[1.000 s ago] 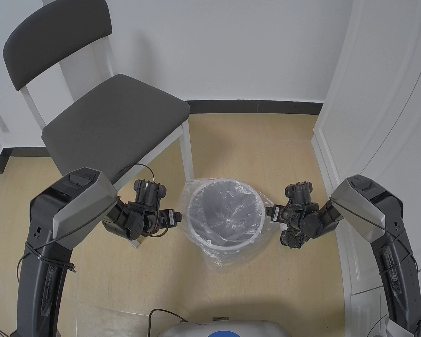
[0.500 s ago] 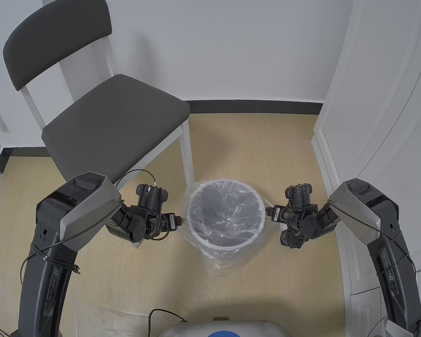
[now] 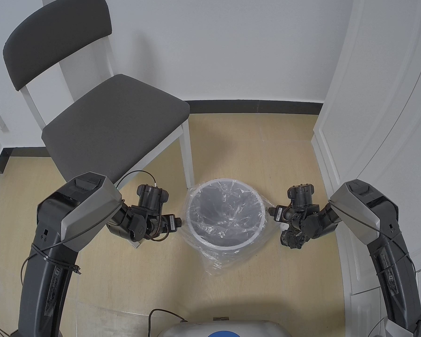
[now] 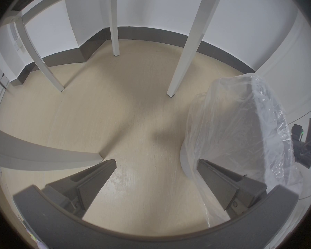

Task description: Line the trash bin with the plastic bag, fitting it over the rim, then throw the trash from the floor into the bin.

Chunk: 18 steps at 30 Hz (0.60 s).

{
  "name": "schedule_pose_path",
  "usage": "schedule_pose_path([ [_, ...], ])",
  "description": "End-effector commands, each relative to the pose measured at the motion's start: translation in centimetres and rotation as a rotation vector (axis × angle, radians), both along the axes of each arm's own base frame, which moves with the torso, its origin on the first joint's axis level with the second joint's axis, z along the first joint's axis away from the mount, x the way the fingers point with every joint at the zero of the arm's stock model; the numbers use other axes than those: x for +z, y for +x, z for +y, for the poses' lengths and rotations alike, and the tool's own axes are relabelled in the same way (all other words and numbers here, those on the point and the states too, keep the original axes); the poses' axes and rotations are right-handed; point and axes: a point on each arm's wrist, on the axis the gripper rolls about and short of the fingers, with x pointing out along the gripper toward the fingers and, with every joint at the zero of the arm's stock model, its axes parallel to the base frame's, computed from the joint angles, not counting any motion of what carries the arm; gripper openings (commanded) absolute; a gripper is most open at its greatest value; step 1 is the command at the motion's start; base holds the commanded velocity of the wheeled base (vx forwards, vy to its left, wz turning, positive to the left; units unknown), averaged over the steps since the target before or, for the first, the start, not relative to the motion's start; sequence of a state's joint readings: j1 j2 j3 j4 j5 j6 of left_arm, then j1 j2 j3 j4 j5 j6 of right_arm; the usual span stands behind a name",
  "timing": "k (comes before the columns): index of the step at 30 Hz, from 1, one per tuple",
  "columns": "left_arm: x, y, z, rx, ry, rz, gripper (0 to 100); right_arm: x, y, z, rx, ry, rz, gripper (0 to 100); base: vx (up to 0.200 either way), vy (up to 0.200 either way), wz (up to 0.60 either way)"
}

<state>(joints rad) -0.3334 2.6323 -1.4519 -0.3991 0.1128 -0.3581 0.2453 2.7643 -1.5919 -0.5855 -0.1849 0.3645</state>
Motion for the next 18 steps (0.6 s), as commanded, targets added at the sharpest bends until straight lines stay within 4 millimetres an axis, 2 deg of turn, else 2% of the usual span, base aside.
schedule_pose_path([
  [1,-0.02,0.02,-0.05,0.0,0.0,-0.001,100,-0.18,-0.02,0.08,0.002,-0.003,0.002,100,0.0,0.0,0.0],
  [12,0.08,0.14,-0.02,0.0,-0.001,-0.003,100,-0.21,0.19,0.06,0.002,-0.001,-0.002,100,0.0,0.0,0.0],
  [18,0.13,0.21,-0.05,0.003,0.01,0.039,100,-0.28,0.28,-0.07,-0.01,0.007,0.062,100,0.0,0.0,0.0],
])
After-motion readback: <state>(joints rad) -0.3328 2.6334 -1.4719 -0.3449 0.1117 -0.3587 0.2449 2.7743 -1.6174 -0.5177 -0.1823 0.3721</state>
